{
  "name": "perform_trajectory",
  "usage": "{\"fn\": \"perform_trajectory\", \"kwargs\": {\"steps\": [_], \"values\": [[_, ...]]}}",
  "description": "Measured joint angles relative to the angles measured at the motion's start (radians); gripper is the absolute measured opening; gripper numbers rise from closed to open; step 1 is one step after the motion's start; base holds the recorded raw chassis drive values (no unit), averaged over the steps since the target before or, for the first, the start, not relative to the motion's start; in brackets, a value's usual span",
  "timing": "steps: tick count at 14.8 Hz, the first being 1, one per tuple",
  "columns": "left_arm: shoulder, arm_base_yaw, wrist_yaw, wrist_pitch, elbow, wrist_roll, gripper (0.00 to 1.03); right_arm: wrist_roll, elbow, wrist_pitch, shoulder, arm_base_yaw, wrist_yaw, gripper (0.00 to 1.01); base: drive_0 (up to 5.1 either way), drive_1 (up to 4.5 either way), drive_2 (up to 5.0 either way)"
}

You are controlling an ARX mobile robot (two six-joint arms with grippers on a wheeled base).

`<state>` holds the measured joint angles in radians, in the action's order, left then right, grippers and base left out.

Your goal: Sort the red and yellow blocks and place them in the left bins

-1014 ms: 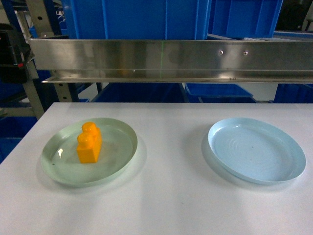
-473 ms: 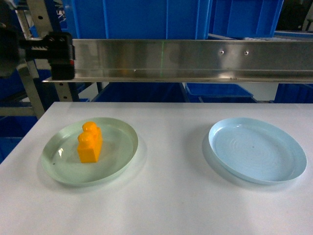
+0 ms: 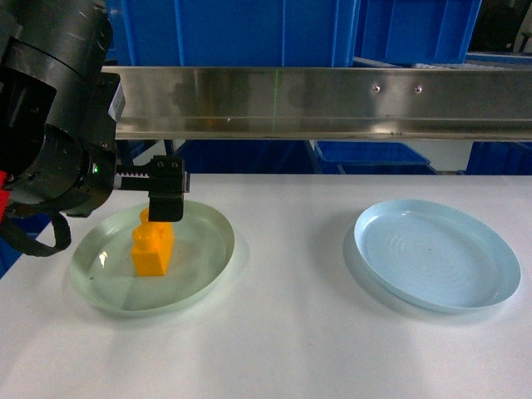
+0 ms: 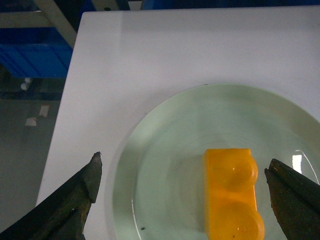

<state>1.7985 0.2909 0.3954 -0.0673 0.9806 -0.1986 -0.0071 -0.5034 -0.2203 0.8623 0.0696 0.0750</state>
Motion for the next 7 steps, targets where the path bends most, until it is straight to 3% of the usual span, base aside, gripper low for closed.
{"fn": "perform_trajectory", "kwargs": {"steps": [7], "values": [[0.039,0.022,-0.084,-0.077,0.026,-0.022,0.98,0.0,0.0,0.0,0.0,0.0,0.0,0.3,0.0,0.0,0.0]]}}
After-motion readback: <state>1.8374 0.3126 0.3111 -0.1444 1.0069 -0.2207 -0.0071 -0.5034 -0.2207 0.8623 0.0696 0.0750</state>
